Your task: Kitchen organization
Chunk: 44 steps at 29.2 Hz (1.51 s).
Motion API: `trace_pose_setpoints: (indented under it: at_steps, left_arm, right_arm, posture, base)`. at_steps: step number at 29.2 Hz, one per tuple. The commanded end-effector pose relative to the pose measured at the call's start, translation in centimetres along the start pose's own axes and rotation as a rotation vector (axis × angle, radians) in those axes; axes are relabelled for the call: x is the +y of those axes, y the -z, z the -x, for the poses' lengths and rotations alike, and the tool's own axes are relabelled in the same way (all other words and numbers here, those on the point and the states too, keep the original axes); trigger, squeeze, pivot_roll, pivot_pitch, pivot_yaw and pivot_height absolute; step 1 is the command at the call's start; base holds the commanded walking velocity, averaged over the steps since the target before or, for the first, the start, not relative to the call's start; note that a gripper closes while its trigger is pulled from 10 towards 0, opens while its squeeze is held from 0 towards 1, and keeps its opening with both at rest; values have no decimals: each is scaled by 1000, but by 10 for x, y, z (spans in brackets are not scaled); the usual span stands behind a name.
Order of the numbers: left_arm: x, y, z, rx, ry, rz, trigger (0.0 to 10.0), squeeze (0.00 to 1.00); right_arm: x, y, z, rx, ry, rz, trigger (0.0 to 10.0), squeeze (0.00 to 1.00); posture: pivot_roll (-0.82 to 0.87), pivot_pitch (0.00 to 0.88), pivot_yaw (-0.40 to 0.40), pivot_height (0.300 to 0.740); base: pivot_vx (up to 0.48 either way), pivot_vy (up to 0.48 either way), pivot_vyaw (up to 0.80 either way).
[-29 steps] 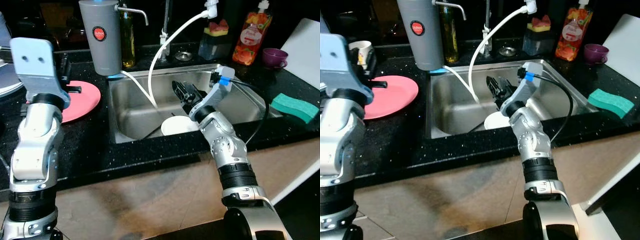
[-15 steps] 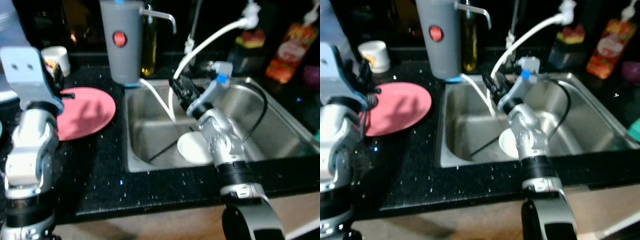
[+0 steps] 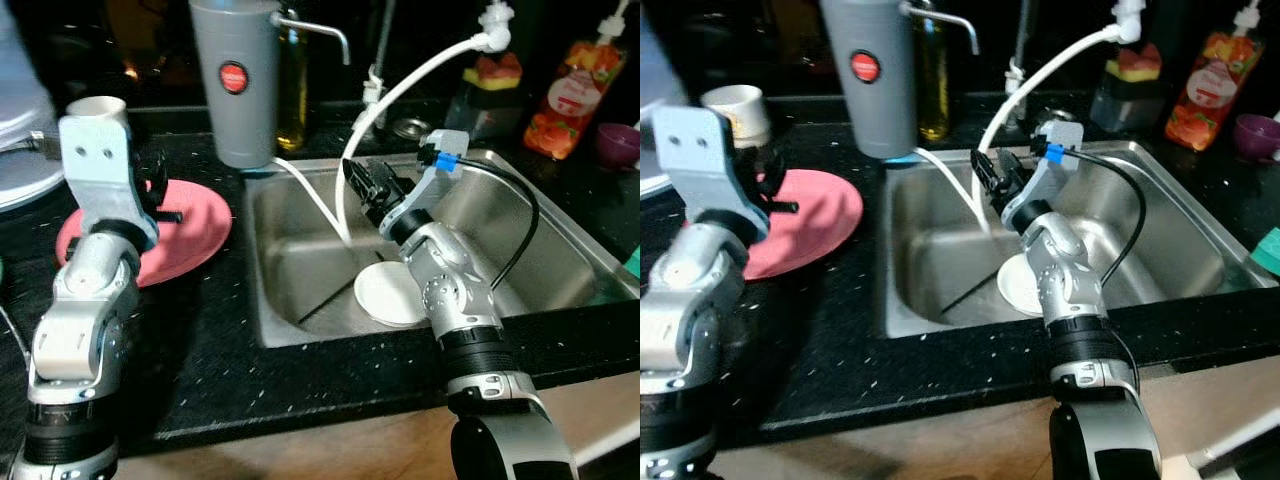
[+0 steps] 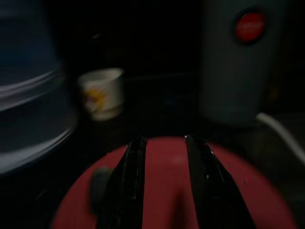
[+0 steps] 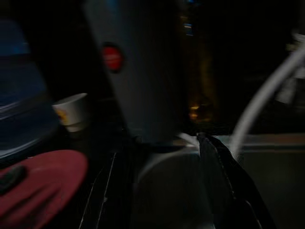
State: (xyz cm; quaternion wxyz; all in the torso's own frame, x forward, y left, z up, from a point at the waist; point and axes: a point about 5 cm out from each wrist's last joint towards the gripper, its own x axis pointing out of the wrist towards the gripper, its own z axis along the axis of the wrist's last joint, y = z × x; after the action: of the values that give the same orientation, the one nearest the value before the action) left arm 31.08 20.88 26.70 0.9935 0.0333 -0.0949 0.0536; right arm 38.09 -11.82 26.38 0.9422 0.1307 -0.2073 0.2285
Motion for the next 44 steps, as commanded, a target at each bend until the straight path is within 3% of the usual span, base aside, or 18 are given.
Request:
trace_pose_setpoints:
  at_steps: [1, 6, 16, 22, 30, 31, 33, 34, 41, 42, 44]
  left_arm:
    - [16, 12, 2, 73, -76, -29, 10000, 0]
    - [27, 11, 1, 66, -67, -26, 10000, 0]
    - [11, 7, 1, 70, 5, -14, 10000, 0]
    - [9, 10, 1, 97, 36, -78, 10000, 0]
    - [-2, 6, -2, 89, 101, -12, 10000, 0]
    - [-3, 5, -2, 86, 108, 11, 10000, 941]
    - [-4, 4, -3, 86, 112, 21, 10000, 941]
    - [-4, 4, -4, 87, 115, 31, 10000, 1000]
    - [1, 5, -10, 117, 75, 33, 10000, 1000]
    - [4, 9, -10, 146, 54, 48, 10000, 0]
    - [10, 13, -10, 184, 13, 56, 10000, 0]
  right_arm:
    - [-5, 7, 4, 23, 21, 16, 10000, 0]
    - [-6, 8, 4, 28, 32, 18, 10000, 0]
    - [-5, 12, 5, 44, 42, 21, 10000, 0]
    - [-7, 14, 6, 48, 48, 21, 10000, 0]
    - [-7, 14, 6, 52, 59, 18, 10000, 0]
    - [-7, 14, 6, 53, 61, 18, 10000, 0]
    - [-8, 14, 6, 53, 62, 18, 10000, 0]
    - [-8, 14, 6, 54, 63, 18, 10000, 0]
    - [-8, 14, 5, 56, 64, 17, 10000, 0]
    - [-8, 14, 5, 56, 62, 17, 10000, 0]
    - [-7, 14, 5, 57, 60, 17, 10000, 0]
  posture:
    - [23, 80, -24, 740]
    - [28, 78, -28, 740]
    - [23, 68, -24, 740]
    - [24, 65, -26, 740]
    - [22, 71, -26, 740]
    - [21, 76, -25, 740]
    - [21, 76, -25, 740]
    - [21, 77, -25, 740]
    - [19, 82, -21, 740]
    - [19, 82, -20, 740]
    - [19, 81, -19, 740]
  base:
    - [0, 0, 0]
    - [0, 0, 0]
    - [0, 0, 0]
    - [0, 0, 0]
    - [0, 0, 0]
    - [0, 0, 0]
    - [0, 0, 0]
    - [0, 0, 0]
    - [0, 0, 0]
    - [0, 0, 0]
    - [0, 0, 0]
